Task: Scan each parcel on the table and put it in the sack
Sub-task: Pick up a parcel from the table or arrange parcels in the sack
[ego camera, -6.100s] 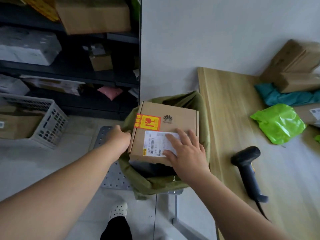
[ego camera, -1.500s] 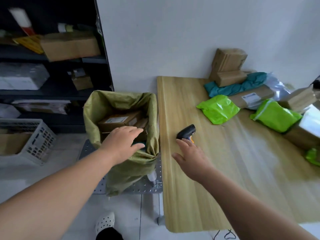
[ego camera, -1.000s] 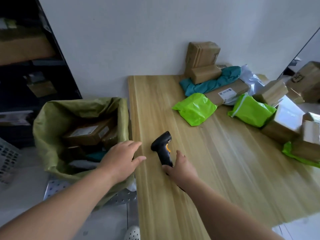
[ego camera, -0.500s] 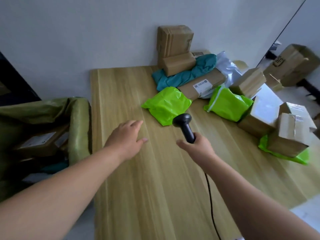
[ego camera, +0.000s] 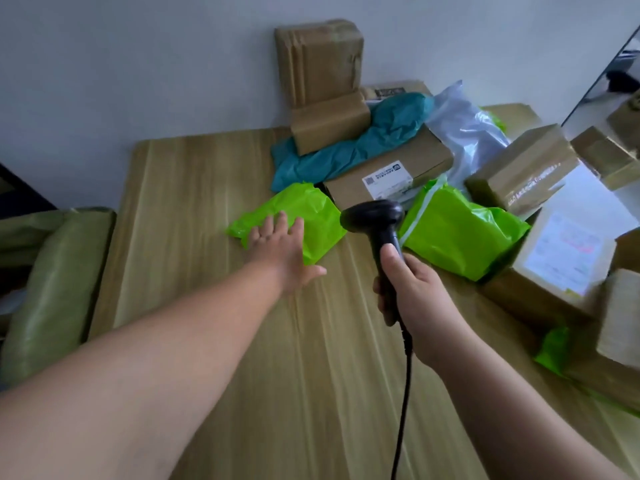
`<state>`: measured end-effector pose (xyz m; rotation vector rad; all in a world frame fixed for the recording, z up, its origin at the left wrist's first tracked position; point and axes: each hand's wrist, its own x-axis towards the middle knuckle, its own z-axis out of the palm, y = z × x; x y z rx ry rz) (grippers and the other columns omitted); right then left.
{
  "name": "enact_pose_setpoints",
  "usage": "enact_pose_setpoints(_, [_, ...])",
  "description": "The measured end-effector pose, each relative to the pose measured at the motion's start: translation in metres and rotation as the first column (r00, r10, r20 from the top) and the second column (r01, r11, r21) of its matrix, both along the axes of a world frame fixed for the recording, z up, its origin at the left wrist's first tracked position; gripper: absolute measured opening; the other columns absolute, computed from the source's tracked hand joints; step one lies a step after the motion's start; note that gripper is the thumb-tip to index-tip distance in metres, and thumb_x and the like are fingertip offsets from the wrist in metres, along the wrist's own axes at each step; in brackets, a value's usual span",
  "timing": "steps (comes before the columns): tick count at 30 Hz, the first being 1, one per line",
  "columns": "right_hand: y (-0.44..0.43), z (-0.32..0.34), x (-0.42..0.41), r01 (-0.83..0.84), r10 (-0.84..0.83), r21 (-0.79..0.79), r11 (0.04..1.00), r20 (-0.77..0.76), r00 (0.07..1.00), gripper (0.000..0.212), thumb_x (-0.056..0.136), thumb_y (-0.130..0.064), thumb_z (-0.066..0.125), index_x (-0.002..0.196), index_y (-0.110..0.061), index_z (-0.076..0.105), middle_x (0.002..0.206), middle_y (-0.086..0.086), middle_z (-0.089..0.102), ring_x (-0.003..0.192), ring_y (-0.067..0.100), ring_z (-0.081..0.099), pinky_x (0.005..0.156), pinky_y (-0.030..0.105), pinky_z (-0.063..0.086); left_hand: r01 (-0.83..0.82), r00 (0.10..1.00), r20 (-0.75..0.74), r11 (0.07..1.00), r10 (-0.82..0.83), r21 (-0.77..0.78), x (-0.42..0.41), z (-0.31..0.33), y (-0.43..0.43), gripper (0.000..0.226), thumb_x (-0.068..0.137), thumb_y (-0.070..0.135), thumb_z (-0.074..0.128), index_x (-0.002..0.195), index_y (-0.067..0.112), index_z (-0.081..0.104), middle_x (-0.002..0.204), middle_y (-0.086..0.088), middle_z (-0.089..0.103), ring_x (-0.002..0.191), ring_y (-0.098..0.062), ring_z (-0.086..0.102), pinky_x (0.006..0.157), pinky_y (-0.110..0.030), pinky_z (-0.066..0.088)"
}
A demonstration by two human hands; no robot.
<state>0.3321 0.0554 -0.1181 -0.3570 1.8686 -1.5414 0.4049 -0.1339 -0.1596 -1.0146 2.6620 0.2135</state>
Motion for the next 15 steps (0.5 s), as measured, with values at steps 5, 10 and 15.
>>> enact_pose_setpoints(5, [-0.003,-0.020,-0.011,0.001,-0.001,-0.010,1.000,0.086,0.996,0.032,0.101,-0.040,0.050,0.080,-0.016,0.053,0.060,-0.005,0.056,0.048,0.011,0.048,0.042,0.025,0.038,-0.005,0.998,-0.063,0.992,-0.003,-0.124,-0.016,-0.030,-0.013,0.095,0.077,0.061,0.063,0.146,0.009,0.025,0.153,-0.015,0.023,0.141,-0.034,0.017,0.109,-0.048,0.029])
enact_pose_setpoints(10, [-0.010,-0.016,-0.006,0.014,-0.016,0.017,1.000,0.122,0.992,0.031,0.101,-0.040,0.050,0.085,-0.014,0.055,0.065,-0.001,0.057,0.050,0.013,0.049,0.046,0.028,0.039,0.128,0.980,-0.119,0.960,-0.161,-0.247,-0.004,-0.023,-0.025,0.023,0.087,0.015,0.055,0.107,0.004,0.052,0.112,-0.019,0.057,0.105,-0.038,0.053,0.077,-0.044,0.047])
enact_pose_setpoints(15, [-0.018,0.011,0.012,0.060,-0.055,-0.019,0.998,0.203,0.978,0.026,0.102,-0.037,0.051,0.095,-0.013,0.058,0.074,0.002,0.065,0.055,0.014,0.060,0.046,0.026,0.041,-0.032,0.873,-0.483,0.979,-0.072,-0.204,0.030,0.017,-0.031,0.012,0.088,0.006,0.047,0.098,0.002,0.052,0.087,-0.028,0.062,0.078,-0.046,0.059,0.055,-0.039,0.027])
